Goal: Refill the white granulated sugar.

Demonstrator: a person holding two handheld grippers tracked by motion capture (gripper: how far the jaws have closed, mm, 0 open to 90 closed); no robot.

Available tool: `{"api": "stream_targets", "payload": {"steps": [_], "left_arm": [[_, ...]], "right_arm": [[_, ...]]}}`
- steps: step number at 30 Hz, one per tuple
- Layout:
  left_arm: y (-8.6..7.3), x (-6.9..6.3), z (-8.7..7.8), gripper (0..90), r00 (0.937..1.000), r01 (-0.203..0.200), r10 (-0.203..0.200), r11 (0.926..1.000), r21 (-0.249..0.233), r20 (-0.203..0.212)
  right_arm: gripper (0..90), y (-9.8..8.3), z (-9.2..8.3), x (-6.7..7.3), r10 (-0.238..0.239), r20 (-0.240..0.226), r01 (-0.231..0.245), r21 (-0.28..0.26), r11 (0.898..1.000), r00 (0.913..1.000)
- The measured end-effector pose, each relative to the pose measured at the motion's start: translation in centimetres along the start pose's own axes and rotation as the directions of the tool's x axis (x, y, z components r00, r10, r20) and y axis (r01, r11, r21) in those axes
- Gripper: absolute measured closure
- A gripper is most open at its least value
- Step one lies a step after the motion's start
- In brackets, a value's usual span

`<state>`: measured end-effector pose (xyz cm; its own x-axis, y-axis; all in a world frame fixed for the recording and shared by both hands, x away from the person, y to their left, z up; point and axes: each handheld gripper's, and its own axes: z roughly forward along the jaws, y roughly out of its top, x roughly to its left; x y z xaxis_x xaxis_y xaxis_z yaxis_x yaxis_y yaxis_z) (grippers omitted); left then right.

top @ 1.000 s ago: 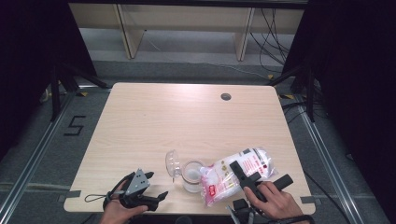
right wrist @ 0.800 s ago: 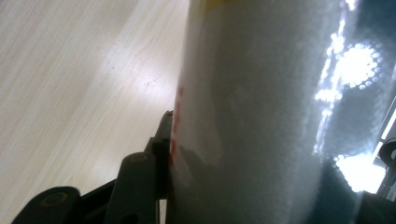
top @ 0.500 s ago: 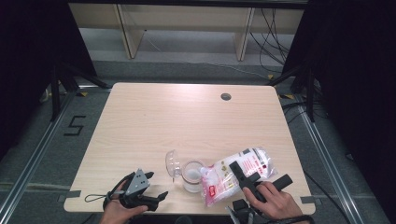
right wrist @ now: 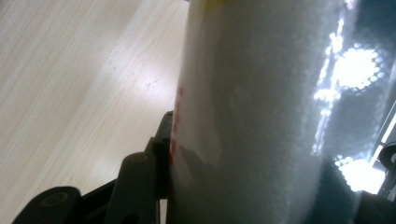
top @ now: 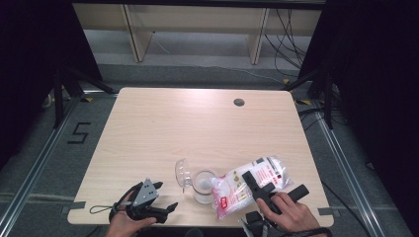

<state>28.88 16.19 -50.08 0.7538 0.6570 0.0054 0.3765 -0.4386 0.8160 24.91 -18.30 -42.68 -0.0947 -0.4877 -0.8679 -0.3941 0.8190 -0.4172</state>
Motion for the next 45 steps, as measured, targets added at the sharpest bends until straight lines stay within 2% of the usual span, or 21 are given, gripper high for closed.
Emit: {"api": "stream_targets", "payload": {"steps": [3, 5, 6, 7, 8, 12, 14, 16, 17, 19, 21, 22, 23, 27, 29, 30, 38, 40, 42, 45], "left_arm": [[-0.03, -0.02, 0.04, 16.0, 1.0000, 0.000, 0.000, 0.9999, -0.014, 0.000], [-0.03, 0.00, 0.05, 16.0, 1.0000, 0.003, -0.003, 0.9999, -0.011, 0.002], [-0.05, -0.09, 0.13, 16.1, 0.9999, 0.015, -0.015, 0.9996, -0.022, 0.003], [-0.05, -0.02, 0.07, 16.0, 1.0000, 0.004, -0.004, 0.9999, -0.014, 0.002], [-0.06, -0.13, 0.11, 16.0, 0.9999, 0.016, -0.016, 0.9996, -0.023, 0.000], [-0.05, -0.05, 0.05, 16.1, 1.0000, 0.006, -0.006, 0.9999, -0.014, 0.000], [-0.04, -0.03, 0.04, 16.0, 1.0000, 0.002, -0.002, 0.9999, -0.014, 0.000], [-0.05, -0.11, 0.14, 16.0, 0.9998, 0.019, -0.019, 0.9996, -0.022, 0.003], [-0.05, -0.03, 0.08, 16.0, 1.0000, 0.004, -0.004, 0.9999, -0.014, 0.001], [-0.01, -0.12, 0.05, 16.1, 1.0000, 0.007, -0.007, 0.9999, -0.011, -0.005], [-0.02, -0.14, 0.06, 16.1, 0.9999, 0.009, -0.009, 0.9999, -0.013, -0.005], [-0.02, -0.08, 0.03, 16.1, 1.0000, 0.004, -0.004, 1.0000, -0.006, -0.002], [-0.06, -0.15, 0.15, 16.1, 0.9998, 0.019, -0.019, 0.9995, -0.024, 0.005], [-0.10, -0.16, 0.19, 16.1, 0.9997, 0.025, -0.025, 0.9994, -0.025, 0.004], [-0.11, -0.13, 0.19, 16.1, 0.9997, 0.025, -0.025, 0.9994, -0.025, 0.002], [-0.11, -0.13, 0.18, 16.1, 0.9997, 0.025, -0.025, 0.9994, -0.024, 0.002], [-0.11, -0.13, 0.18, 16.1, 0.9996, 0.028, -0.028, 0.9992, -0.029, 0.003], [-0.08, -0.07, 0.12, 16.1, 0.9999, 0.014, -0.014, 0.9997, -0.022, -0.005], [-0.08, -0.12, 0.15, 16.1, 0.9997, 0.023, -0.023, 0.9994, -0.028, -0.001], [-0.10, -0.15, 0.17, 16.1, 0.9996, 0.027, -0.027, 0.9992, -0.030, -0.001]], "right_arm": [[58.0, -0.09, -0.05, 0.02, 0.017, 0.001, -0.017, -0.003, 1.000, 0.9999], [58.0, -0.13, 0.02, -0.17, -0.003, 0.002, 0.003, -0.014, 1.000, 1.0000], [58.1, -0.08, -0.01, -0.08, 0.014, -0.002, -0.014, -0.008, 1.000, 0.9999], [58.1, -0.11, -0.02, -0.06, 0.007, 0.003, -0.007, -0.006, 1.000, 1.0000], [58.1, -0.09, -0.07, 0.02, 0.010, 0.002, -0.010, 0.000, 1.000, 0.9999], [58.2, 0.00, 0.00, -0.16, -0.016, 0.000, 0.016, -0.010, 1.000, 0.9999], [58.3, 0.05, -0.03, -0.11, -0.005, -0.005, 0.005, -0.005, 1.000, 1.0000], [58.3, -0.03, -0.07, -0.04, 0.008, 0.002, -0.008, -0.004, 1.000, 1.0000], [58.3, -0.06, -0.09, 0.01, 0.013, 0.003, -0.013, -0.003, 1.000, 0.9999], [58.4, -0.09, -0.11, 0.00, 0.013, 0.005, -0.013, -0.003, 1.000, 0.9999], [58.5, -0.11, -0.05, -0.20, -0.008, 0.002, 0.008, -0.013, 1.000, 1.0000], [58.5, -0.12, -0.06, -0.19, -0.006, 0.003, 0.006, -0.011, 1.000, 1.0000], [58.5, -0.12, -0.07, -0.20, -0.002, 0.003, 0.002, -0.011, 1.000, 1.0000], [58.7, -0.07, -0.12, -0.05, -0.001, 0.002, 0.001, 0.001, 1.000, 1.0000], [58.8, -0.03, -0.03, -0.26, -0.032, -0.001, 0.032, -0.006, 0.999, 0.9995], [58.8, -0.07, -0.16, -0.14, -0.010, 0.001, 0.010, 0.009, 1.000, 0.9999], [59.4, -0.19, -0.09, 0.07, 0.002, -0.002, -0.002, 0.004, 1.000, 1.0000], [59.6, -0.18, -0.10, 0.05, 0.000, -0.002, 0.000, 0.002, 1.000, 1.0000], [59.8, -0.16, -0.03, -0.08, -0.006, 0.001, 0.006, -0.014, 1.000, 1.0000], [59.9, -0.19, -0.14, -0.02, 0.015, -0.004, -0.015, -0.010, 1.000, 0.9999]]}}
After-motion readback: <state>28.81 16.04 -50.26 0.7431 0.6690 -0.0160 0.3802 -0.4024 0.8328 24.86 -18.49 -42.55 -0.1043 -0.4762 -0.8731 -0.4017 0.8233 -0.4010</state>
